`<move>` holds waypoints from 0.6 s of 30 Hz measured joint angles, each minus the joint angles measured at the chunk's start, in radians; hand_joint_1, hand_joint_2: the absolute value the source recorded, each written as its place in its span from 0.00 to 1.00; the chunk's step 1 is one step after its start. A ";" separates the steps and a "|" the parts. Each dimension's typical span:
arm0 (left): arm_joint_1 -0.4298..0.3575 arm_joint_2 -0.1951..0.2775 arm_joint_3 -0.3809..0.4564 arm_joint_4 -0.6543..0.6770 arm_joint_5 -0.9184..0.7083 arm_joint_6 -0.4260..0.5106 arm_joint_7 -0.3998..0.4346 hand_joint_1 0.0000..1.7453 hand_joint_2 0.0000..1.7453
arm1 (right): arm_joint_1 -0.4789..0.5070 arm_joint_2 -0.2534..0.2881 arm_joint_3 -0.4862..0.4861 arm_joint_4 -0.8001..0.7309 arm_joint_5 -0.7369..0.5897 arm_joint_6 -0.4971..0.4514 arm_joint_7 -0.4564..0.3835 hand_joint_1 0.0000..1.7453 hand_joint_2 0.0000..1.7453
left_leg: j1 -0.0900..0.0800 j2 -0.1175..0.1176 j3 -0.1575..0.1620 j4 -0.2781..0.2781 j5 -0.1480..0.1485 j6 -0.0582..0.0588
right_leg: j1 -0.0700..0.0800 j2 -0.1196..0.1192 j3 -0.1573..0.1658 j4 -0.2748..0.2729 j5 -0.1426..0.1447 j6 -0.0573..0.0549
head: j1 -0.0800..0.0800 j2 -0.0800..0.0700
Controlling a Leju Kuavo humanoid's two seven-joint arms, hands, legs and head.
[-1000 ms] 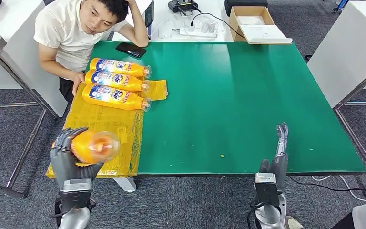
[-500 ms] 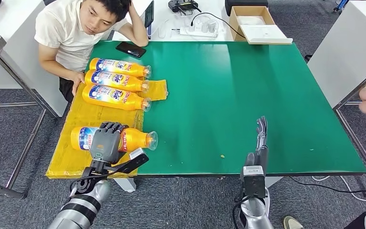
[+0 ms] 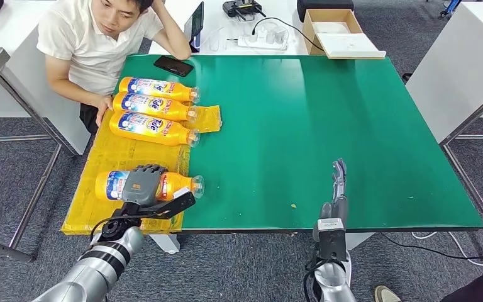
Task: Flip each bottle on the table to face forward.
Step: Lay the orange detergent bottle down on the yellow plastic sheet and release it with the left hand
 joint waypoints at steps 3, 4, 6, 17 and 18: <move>-0.010 0.000 0.000 0.009 0.033 -0.044 -0.016 0.33 1.00 | 0.000 0.000 0.000 0.008 0.005 0.006 0.000 0.00 0.00 | 0.000 0.000 0.000 0.000 0.000 0.000 | 0.000 0.000 0.000 0.000 0.000 0.000 | 0.000 0.000; -0.015 0.000 0.000 0.009 0.049 -0.069 -0.023 0.14 1.00 | 0.000 0.000 0.000 0.009 0.007 0.010 0.000 0.00 0.00 | 0.000 0.000 0.001 0.000 0.000 0.000 | 0.000 0.000 0.001 0.000 0.000 0.000 | 0.000 0.000; -0.027 0.000 0.000 0.010 0.083 -0.125 -0.038 0.04 1.00 | 0.000 0.000 0.000 0.012 0.010 0.014 0.000 0.00 0.00 | 0.000 -0.001 0.001 0.000 0.000 0.000 | 0.000 -0.001 0.001 0.000 0.000 0.000 | 0.000 0.000; -0.062 -0.001 -0.015 0.001 0.283 -0.425 -0.152 0.00 1.00 | -0.011 -0.007 -0.015 0.037 0.014 0.014 0.000 0.00 0.00 | 0.000 -0.002 0.002 0.000 0.000 0.000 | 0.000 -0.001 0.002 0.000 0.000 0.000 | 0.000 0.000; -0.062 -0.001 -0.016 -0.004 0.296 -0.441 -0.159 0.00 1.00 | -0.012 -0.008 -0.017 0.040 0.012 0.014 0.000 0.00 0.00 | 0.000 -0.002 0.002 0.000 0.000 0.000 | 0.000 -0.001 0.002 0.000 0.000 0.000 | 0.000 0.000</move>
